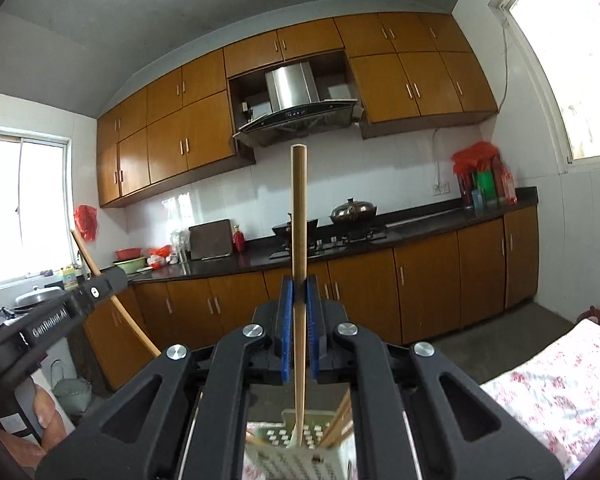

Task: Organize utensils
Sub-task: 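Lift both held chopsticks upright and carry them over the green holder, then open both tools to drop the chopsticks into the green holder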

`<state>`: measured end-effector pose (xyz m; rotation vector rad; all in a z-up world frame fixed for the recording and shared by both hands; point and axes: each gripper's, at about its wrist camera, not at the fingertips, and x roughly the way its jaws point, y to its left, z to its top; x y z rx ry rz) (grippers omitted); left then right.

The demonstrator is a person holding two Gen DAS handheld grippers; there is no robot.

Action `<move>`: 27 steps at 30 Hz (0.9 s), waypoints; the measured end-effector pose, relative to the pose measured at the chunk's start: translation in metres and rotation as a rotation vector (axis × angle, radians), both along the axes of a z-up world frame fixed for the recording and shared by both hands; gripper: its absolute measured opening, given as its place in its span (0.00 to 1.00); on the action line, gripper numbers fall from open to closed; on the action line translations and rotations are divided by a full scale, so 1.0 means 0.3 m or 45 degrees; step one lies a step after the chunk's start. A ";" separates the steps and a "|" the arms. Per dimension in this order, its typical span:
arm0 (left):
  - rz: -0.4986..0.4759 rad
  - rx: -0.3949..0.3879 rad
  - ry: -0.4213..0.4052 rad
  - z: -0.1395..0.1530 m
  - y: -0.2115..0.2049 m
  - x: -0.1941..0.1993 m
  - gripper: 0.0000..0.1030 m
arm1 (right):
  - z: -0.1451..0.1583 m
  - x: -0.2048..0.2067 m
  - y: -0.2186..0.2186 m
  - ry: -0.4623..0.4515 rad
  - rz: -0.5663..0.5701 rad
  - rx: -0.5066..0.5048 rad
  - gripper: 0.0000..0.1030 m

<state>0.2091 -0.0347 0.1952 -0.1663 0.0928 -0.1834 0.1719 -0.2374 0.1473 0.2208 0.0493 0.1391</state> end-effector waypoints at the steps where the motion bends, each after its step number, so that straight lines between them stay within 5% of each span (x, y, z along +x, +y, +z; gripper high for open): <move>1: 0.013 -0.003 -0.013 -0.006 -0.007 0.018 0.08 | -0.015 0.021 0.002 -0.003 -0.003 0.000 0.07; 14: 0.009 -0.025 0.101 -0.206 -0.013 0.179 0.13 | -0.168 0.116 0.009 0.135 -0.003 -0.035 0.10; 16: 0.017 -0.026 0.101 -0.202 0.001 0.167 0.25 | -0.154 0.090 0.002 0.129 -0.012 -0.044 0.31; 20: 0.030 -0.029 0.080 -0.181 0.056 0.094 0.46 | -0.109 0.019 -0.011 0.087 -0.039 -0.073 0.46; 25: 0.069 0.032 0.067 -0.175 0.129 -0.068 0.85 | -0.096 -0.109 -0.029 0.106 -0.088 -0.139 0.91; 27: 0.102 0.076 0.077 -0.192 0.160 -0.150 0.95 | -0.111 -0.145 -0.023 0.131 -0.116 -0.192 0.98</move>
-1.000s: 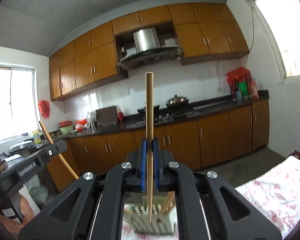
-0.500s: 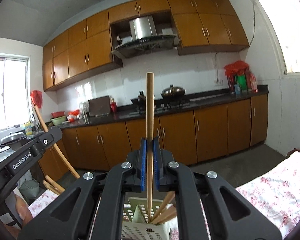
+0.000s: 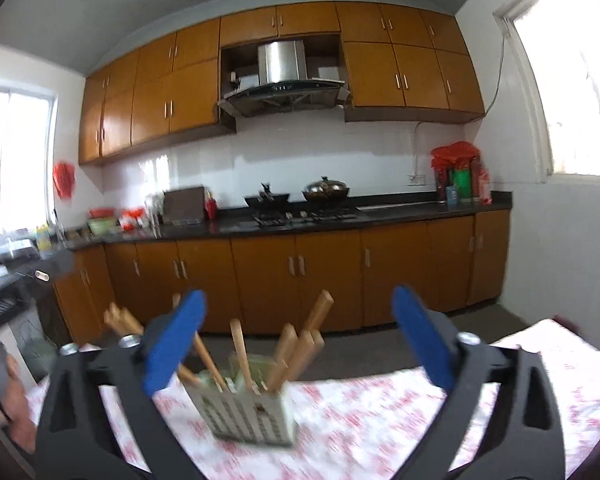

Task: Organize utensils

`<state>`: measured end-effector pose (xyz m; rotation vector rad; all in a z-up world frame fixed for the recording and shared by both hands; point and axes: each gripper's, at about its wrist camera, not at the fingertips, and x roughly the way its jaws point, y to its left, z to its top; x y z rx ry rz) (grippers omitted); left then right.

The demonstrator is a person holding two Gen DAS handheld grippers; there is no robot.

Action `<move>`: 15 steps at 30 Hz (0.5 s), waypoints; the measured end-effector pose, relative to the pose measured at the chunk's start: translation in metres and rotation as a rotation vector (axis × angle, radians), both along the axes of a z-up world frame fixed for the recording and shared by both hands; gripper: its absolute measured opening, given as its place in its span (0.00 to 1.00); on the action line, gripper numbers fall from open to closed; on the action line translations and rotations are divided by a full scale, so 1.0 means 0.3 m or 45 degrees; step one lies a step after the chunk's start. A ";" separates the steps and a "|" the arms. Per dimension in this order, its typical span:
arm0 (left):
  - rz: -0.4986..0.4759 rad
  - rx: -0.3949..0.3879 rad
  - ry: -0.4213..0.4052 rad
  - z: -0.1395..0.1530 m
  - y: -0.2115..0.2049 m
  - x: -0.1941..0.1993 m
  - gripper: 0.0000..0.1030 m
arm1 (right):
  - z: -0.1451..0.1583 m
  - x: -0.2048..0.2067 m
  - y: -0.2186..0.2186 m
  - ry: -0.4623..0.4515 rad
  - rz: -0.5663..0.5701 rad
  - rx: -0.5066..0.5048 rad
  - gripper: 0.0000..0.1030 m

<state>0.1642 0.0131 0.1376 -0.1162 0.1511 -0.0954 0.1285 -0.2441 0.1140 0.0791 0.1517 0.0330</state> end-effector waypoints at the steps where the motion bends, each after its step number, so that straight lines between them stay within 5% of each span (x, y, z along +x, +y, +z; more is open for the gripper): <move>1: 0.010 0.023 0.003 -0.014 0.013 -0.043 0.96 | -0.013 -0.024 0.004 0.014 -0.017 -0.027 0.98; 15: 0.110 0.185 0.149 -0.299 0.071 -0.413 0.96 | -0.252 -0.309 0.054 0.139 -0.031 -0.051 0.98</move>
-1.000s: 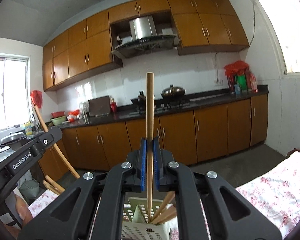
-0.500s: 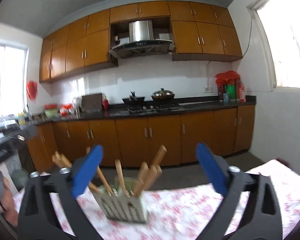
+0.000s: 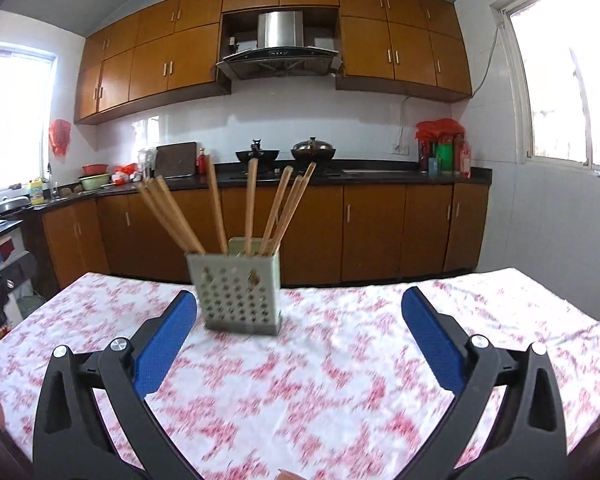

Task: Organize utensils

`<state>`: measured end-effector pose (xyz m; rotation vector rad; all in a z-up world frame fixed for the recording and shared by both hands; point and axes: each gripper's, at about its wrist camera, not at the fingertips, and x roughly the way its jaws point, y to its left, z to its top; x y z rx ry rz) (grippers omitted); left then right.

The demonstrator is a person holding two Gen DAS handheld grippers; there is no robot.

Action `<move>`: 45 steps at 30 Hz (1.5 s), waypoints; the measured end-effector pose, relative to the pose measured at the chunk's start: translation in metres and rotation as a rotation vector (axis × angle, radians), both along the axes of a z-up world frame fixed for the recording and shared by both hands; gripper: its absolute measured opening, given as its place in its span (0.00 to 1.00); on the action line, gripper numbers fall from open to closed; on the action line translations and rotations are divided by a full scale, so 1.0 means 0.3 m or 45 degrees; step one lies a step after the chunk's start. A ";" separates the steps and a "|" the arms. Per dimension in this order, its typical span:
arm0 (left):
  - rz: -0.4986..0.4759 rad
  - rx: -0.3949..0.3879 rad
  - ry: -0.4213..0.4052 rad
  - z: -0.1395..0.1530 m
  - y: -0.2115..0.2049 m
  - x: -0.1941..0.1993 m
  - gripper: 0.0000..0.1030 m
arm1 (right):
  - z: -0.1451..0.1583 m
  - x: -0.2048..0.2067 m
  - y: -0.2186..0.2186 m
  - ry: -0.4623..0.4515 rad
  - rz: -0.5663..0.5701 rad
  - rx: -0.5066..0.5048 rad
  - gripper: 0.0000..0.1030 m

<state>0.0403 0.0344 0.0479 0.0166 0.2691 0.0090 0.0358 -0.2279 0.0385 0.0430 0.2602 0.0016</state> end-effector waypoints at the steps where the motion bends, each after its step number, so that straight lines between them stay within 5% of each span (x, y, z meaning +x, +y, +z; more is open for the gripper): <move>1: -0.008 -0.008 0.018 -0.011 0.002 -0.006 0.96 | -0.009 -0.009 0.010 0.006 0.005 -0.006 0.98; 13: -0.038 -0.001 0.135 -0.122 -0.047 -0.048 0.96 | -0.130 -0.058 0.067 0.171 0.054 0.020 0.98; 45: -0.065 -0.011 0.205 -0.176 -0.056 -0.028 0.96 | -0.169 -0.060 0.031 0.227 0.032 0.053 0.98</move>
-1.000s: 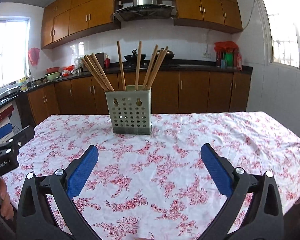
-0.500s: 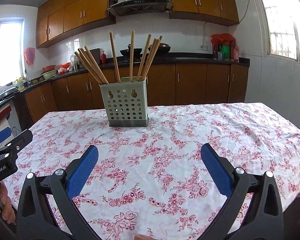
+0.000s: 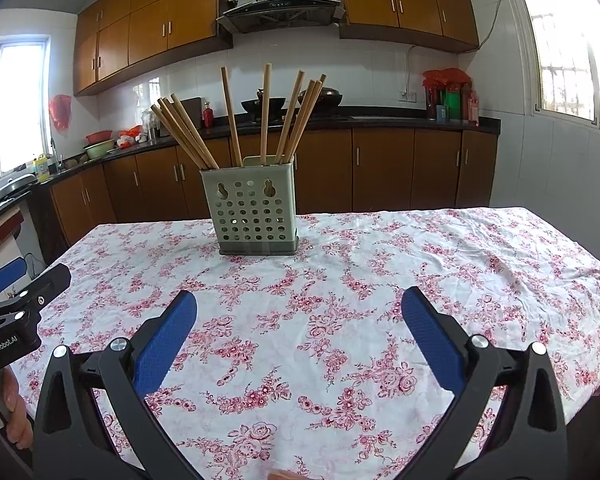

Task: Organize utensils

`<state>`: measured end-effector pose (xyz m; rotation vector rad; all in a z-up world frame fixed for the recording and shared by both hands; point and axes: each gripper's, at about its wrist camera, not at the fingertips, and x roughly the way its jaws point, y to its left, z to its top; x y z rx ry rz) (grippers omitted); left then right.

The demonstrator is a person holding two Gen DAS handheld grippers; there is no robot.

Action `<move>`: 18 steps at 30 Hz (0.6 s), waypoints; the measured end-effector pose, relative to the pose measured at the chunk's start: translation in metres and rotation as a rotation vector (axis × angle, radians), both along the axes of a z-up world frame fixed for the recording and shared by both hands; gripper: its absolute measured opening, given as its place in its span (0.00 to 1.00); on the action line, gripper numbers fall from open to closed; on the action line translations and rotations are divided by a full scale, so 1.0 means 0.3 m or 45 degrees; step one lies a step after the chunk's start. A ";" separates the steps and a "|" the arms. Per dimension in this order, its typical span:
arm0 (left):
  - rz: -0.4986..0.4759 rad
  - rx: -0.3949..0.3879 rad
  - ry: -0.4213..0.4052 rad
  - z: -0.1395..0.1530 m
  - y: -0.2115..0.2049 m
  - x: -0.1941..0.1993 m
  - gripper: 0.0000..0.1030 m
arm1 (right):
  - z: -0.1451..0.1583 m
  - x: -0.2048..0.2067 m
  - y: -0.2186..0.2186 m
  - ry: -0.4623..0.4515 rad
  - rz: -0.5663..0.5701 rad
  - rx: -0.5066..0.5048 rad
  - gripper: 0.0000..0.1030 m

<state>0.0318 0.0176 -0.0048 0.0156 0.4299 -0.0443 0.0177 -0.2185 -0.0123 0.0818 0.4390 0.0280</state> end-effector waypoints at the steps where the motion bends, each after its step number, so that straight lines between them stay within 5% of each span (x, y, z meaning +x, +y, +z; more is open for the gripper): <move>1: -0.001 -0.001 0.000 0.000 0.000 0.000 0.96 | 0.000 0.000 0.000 0.000 0.000 0.000 0.98; 18: 0.002 0.002 -0.003 0.000 -0.006 -0.001 0.96 | 0.001 -0.001 0.000 0.000 0.000 -0.001 0.98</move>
